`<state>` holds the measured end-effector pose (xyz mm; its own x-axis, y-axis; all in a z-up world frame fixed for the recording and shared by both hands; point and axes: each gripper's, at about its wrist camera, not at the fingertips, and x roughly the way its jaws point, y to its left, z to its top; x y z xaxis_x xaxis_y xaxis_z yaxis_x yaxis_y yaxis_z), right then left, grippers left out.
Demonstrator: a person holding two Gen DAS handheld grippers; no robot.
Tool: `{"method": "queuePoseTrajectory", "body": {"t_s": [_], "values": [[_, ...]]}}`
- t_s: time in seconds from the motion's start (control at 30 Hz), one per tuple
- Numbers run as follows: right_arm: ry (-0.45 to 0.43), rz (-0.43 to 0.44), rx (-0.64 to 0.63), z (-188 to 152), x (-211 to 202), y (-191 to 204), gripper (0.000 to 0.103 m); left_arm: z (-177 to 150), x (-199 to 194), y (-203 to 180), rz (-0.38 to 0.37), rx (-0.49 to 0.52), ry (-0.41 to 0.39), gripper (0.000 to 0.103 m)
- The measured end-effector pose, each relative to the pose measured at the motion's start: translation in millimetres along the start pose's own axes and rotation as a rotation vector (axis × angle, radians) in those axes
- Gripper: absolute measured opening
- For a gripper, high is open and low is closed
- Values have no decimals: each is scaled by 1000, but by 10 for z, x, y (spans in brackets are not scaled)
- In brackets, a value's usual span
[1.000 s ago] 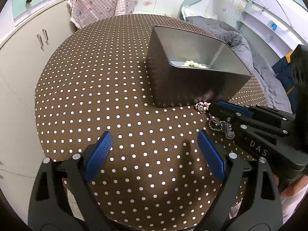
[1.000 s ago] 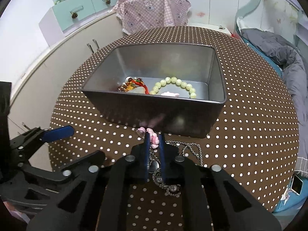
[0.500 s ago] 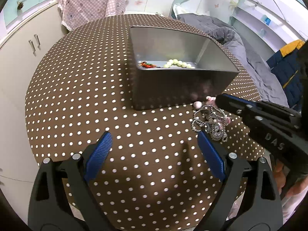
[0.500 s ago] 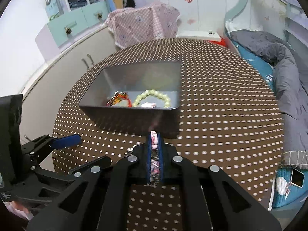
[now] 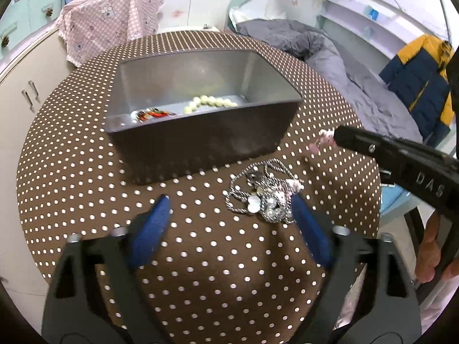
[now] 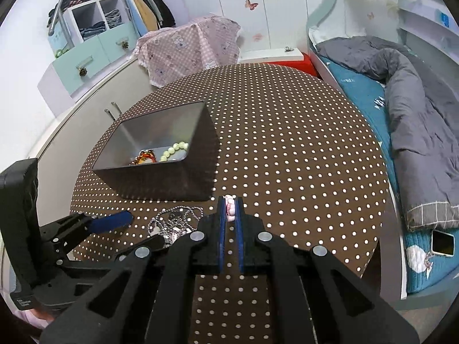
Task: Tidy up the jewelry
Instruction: 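Grasp the hanging silver chain with the left tool, then carry the silver chain over the tin with both tools holding it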
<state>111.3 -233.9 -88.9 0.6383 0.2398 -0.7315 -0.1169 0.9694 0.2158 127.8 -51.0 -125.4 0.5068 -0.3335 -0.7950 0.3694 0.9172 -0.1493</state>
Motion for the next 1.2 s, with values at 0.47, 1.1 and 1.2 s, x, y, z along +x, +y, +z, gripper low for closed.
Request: {"method": "queuePoseTrajectory", "body": {"t_s": [0.47, 1.1, 1.2], "values": [[22, 25, 5, -18, 81, -2, 5, -30, 34, 48, -6, 33, -5, 34], [-4, 24, -3, 33, 9, 14, 5, -15, -129, 131, 7, 22, -62, 18], [-14, 26, -8, 54, -15, 28, 5, 25, -251, 151, 10, 19, -92, 18]]}}
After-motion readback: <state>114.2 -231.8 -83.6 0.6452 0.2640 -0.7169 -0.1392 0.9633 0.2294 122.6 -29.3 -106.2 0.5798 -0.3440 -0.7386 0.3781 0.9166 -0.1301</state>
